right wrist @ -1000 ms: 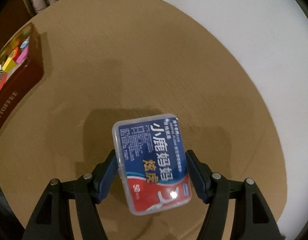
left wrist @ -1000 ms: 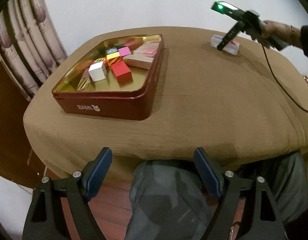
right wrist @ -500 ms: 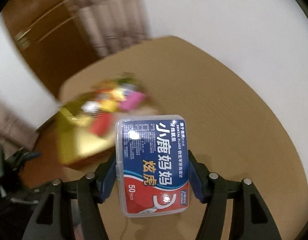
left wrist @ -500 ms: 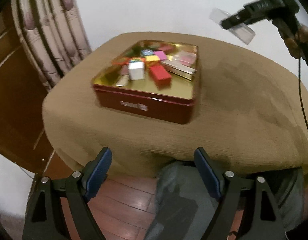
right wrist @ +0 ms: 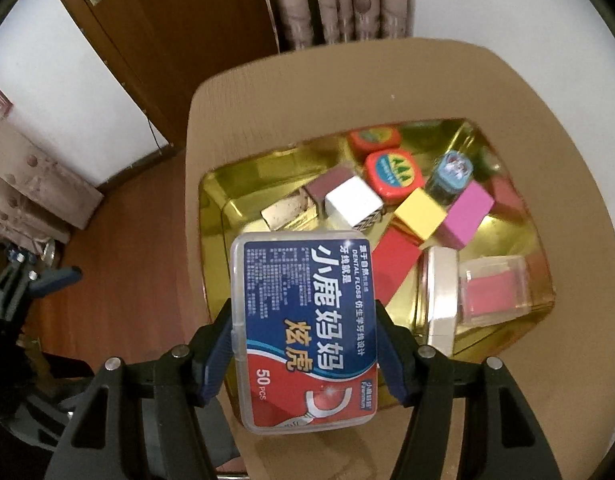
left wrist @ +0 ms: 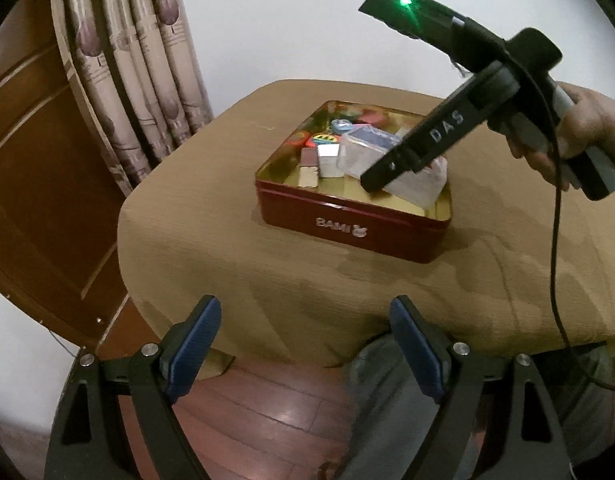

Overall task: Organize rigid objects
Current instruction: 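Grasp the clear floss box with the right gripper and drop it in tray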

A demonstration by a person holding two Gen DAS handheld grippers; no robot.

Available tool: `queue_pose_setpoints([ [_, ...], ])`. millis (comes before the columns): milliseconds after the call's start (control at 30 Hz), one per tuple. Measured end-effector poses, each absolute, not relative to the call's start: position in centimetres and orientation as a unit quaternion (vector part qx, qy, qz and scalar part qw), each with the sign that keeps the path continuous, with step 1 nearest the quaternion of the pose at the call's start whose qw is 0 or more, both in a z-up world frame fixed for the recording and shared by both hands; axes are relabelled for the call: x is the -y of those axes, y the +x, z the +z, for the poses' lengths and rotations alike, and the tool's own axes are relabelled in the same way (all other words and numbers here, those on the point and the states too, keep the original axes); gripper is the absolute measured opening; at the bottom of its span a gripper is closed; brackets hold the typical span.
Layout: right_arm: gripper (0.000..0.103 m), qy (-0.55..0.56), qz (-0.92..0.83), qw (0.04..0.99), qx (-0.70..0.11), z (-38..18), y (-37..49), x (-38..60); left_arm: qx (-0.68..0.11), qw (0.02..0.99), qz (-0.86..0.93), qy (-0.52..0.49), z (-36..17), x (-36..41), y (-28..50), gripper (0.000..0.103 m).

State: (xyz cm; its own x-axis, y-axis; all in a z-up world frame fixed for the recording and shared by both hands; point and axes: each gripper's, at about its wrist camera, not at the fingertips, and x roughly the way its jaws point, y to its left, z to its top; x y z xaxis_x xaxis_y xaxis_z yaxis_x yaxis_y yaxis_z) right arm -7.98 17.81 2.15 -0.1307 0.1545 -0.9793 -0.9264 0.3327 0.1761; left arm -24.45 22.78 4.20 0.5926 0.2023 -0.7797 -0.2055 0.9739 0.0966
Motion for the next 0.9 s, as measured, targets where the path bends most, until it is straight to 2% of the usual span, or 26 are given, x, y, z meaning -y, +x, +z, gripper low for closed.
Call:
queue_pose_setpoints([
  [467,0.065,-0.373,0.444,0.568,-0.584,-1.3,-8.8,-20.3,-0.451,0.886,0.106,-0.021,3.8,-23.5,-24.3,0.083],
  [900,0.065,-0.287,0.399,0.640,-0.591,0.7,-8.4,-17.1,-0.439,0.891,0.117,-0.022,4.1,-25.1,-24.2,0.083],
])
